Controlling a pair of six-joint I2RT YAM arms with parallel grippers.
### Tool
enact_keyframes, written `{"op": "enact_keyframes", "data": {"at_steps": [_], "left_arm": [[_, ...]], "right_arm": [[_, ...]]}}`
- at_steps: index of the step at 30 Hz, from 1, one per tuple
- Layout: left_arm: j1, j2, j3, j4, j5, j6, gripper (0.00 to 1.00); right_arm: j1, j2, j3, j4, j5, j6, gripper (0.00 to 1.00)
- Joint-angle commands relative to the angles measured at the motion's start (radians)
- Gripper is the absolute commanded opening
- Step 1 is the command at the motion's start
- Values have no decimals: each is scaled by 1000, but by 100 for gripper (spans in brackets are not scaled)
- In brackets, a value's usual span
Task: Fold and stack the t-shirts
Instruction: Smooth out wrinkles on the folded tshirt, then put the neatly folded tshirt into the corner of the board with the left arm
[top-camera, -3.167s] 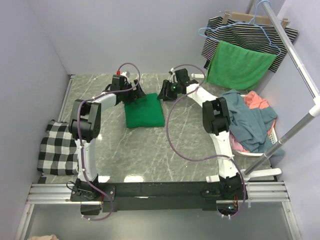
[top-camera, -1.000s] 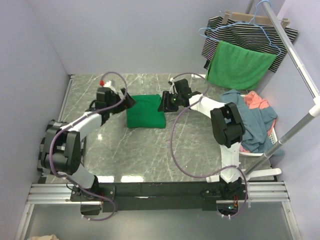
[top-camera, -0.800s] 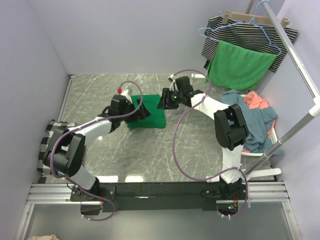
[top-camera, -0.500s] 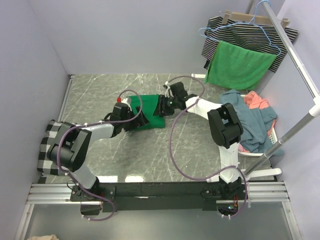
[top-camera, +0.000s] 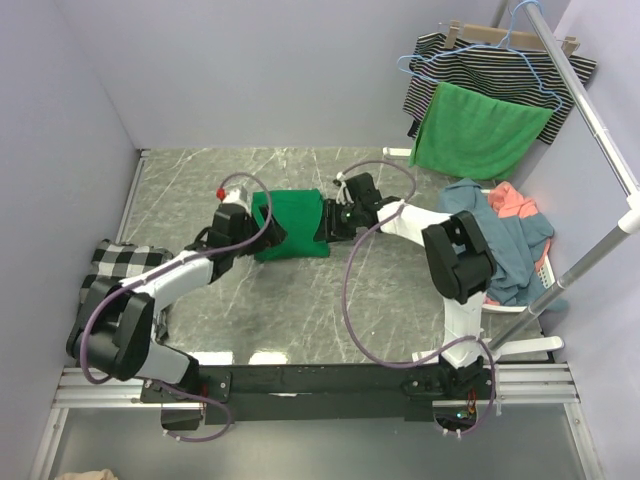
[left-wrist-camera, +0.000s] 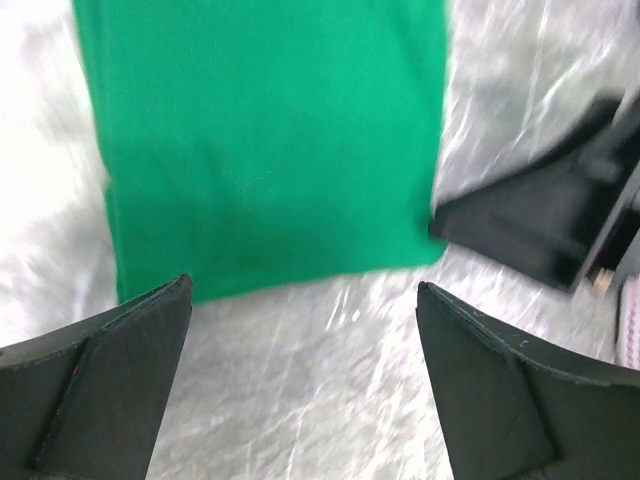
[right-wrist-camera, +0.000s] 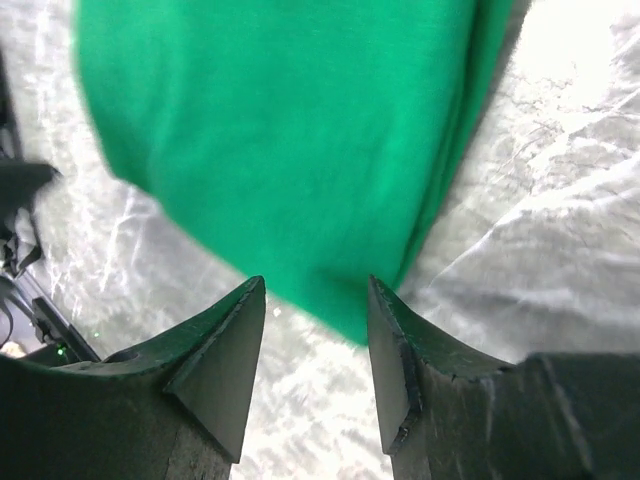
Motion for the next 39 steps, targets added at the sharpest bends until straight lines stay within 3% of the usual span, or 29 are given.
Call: {"op": "enact_keyframes", "data": {"at_steps": [1,5,11,17,23,26,31,34,35,37,39], "left_arm": [[24,-19,141,-109,-139,70,99],[158,54,181,-114,-57,62,99],[246,198,249,-117,8,133,99],[252,326,278,-79,141,138,99],[252,400,224,67,349,96,99],[249,478,224,149,492,62,93],[225,605,240,280,609,-19,86],[206,662,289,285,612,-34,65],[205,682,321,280,620,-42,44],[209,697,370,243,618,-34,16],[214,709,469,144,589,7,1]], "right_arm": [[-8,-141,6,11,46,-55,53],[-15,-170,23,-36,77,-89,53],[-55,-203,-5,-54,95,-104,53],[-110,-220,-45,-45,97,-107,53],[-149,-226,-77,-36,91,-101,53],[-161,-215,-72,-36,92,-93,53],[-170,-186,-69,-37,85,-84,52],[-173,-175,-65,-43,80,-84,52],[-173,-171,-63,-45,79,-87,52],[-173,-166,-63,-46,74,-86,52],[-173,-161,-64,-45,66,-86,52]]}}
